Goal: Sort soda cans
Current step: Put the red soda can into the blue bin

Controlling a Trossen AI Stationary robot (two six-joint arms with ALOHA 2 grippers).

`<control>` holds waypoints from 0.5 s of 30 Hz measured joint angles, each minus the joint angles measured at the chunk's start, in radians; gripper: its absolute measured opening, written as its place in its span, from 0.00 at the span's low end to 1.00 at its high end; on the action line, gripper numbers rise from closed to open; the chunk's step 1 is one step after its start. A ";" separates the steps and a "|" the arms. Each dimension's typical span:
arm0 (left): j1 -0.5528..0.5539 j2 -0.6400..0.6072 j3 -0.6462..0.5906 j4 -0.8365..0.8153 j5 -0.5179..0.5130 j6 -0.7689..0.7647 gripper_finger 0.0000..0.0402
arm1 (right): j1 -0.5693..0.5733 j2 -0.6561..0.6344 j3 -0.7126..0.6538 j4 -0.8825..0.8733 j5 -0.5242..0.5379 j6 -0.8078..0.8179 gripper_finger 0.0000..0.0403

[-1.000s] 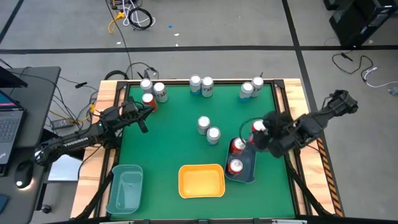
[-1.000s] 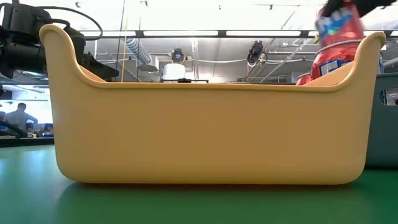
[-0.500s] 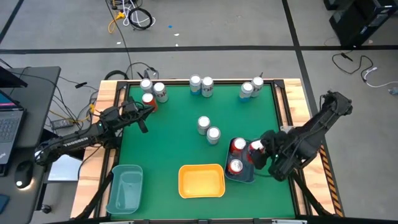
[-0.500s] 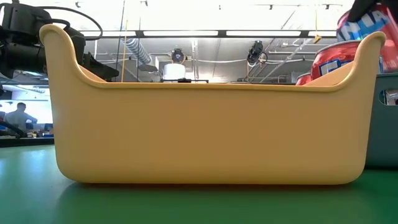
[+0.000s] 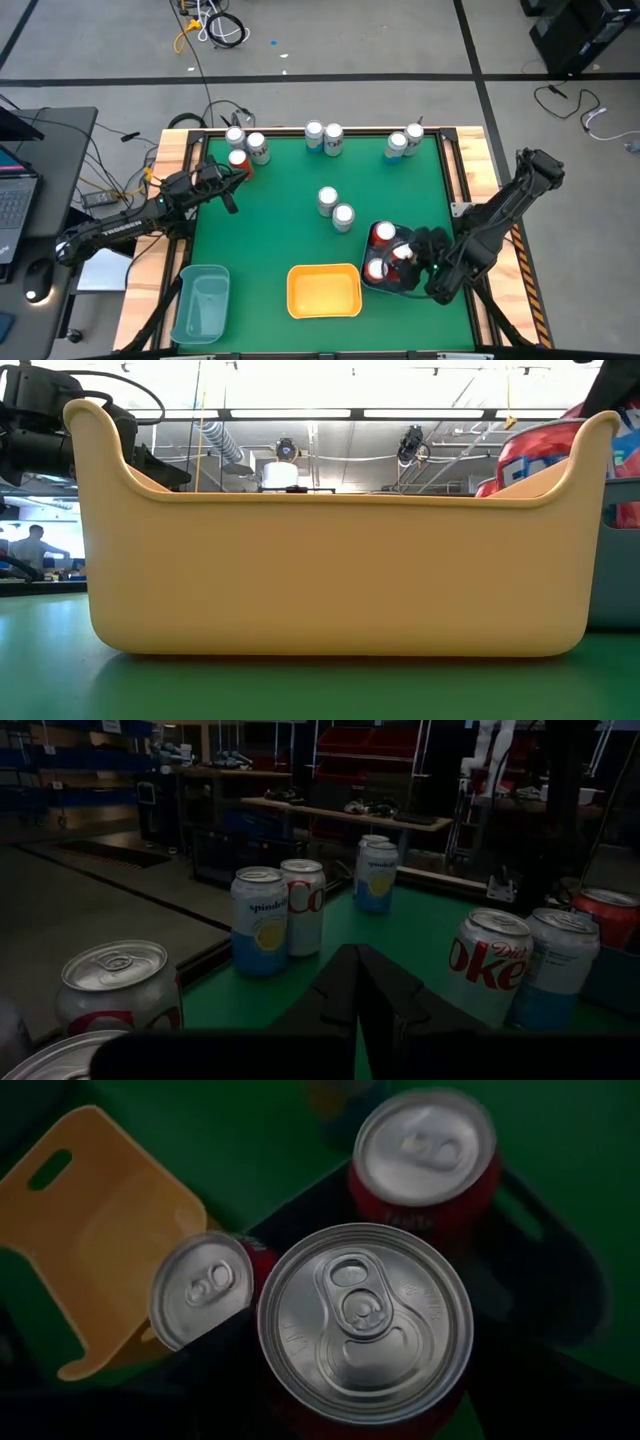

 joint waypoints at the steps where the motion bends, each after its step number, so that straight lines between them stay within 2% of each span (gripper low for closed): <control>1: 0.000 0.000 0.000 0.000 0.000 0.000 0.03 | 0.004 0.000 -0.010 0.017 0.000 0.000 0.72; 15: 0.000 0.000 0.000 -0.002 0.000 0.000 0.03 | 0.010 0.035 -0.091 0.141 0.007 -0.088 0.72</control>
